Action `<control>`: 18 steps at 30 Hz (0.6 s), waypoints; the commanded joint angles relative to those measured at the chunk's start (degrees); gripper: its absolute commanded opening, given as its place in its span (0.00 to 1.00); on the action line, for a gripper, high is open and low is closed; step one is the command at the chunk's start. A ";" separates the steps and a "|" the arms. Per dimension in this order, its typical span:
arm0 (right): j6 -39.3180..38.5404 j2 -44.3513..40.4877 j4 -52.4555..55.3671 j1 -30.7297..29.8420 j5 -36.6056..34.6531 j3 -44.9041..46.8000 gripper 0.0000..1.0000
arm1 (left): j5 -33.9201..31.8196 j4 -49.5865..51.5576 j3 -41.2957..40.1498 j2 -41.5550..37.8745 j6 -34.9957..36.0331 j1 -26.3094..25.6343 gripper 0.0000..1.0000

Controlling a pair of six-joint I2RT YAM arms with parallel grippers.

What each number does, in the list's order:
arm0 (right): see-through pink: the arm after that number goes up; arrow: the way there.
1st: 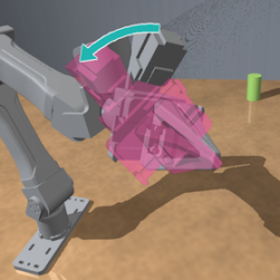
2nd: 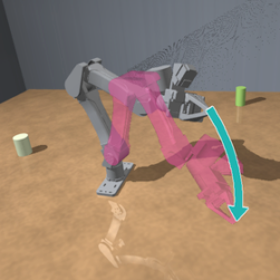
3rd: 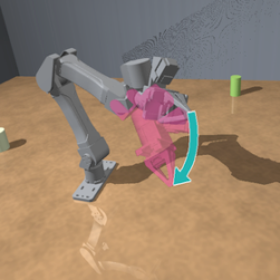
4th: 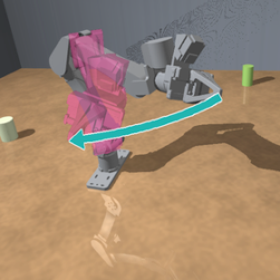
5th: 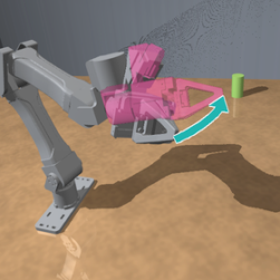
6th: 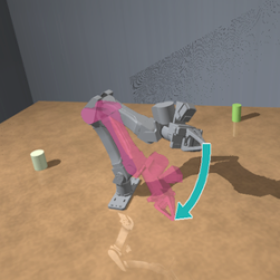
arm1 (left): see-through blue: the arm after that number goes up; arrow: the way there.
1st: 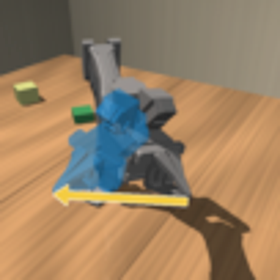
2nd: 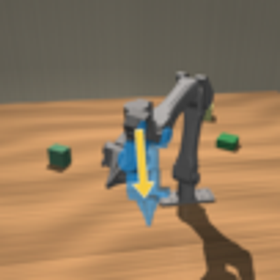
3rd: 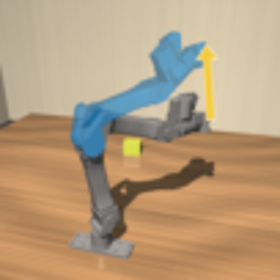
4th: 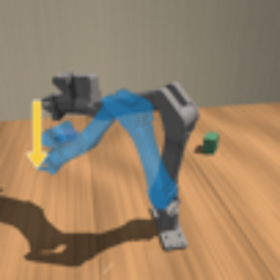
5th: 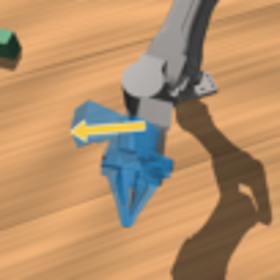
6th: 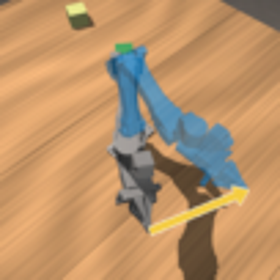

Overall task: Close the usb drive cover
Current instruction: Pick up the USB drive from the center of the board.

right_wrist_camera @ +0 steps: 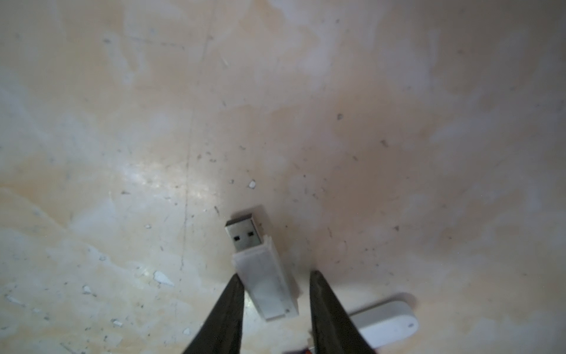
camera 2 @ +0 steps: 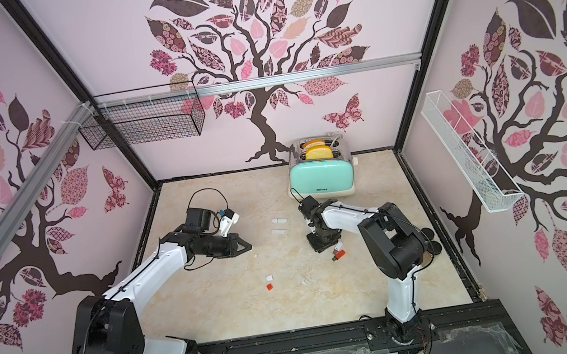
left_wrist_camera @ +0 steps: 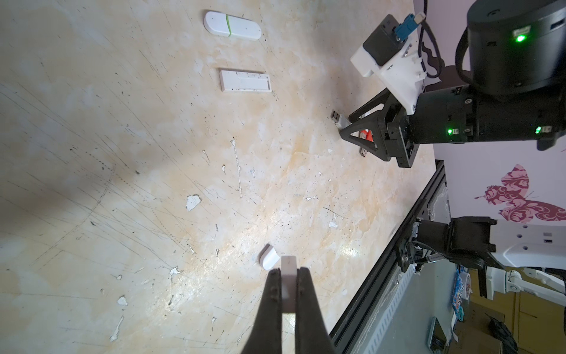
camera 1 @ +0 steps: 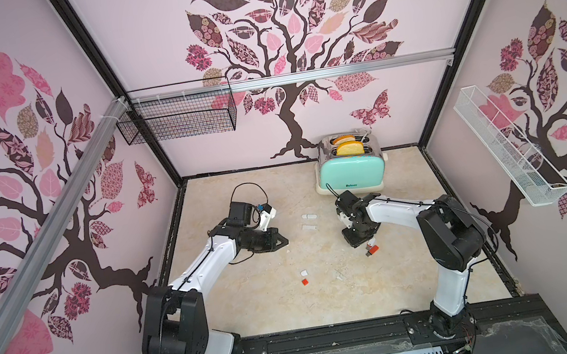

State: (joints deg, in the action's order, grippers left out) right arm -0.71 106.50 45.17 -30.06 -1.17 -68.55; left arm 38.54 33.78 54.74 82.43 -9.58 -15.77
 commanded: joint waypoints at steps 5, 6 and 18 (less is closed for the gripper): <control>-1.31 2.84 2.10 -1.18 -0.67 -1.49 0.33 | -0.30 0.25 0.41 -1.09 0.97 0.37 0.00; -1.46 2.67 2.02 -1.49 -0.63 -1.40 0.32 | -0.18 0.24 0.40 -1.13 0.82 0.39 0.00; -1.89 -1.21 2.12 -2.22 1.11 -0.79 0.17 | 0.04 -0.05 0.37 -1.01 0.73 0.67 0.00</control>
State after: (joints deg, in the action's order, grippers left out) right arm -2.61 106.94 46.17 -31.70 -1.10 -69.52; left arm 38.61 33.69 54.74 82.41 -9.39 -15.35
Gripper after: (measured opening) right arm 0.194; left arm 0.063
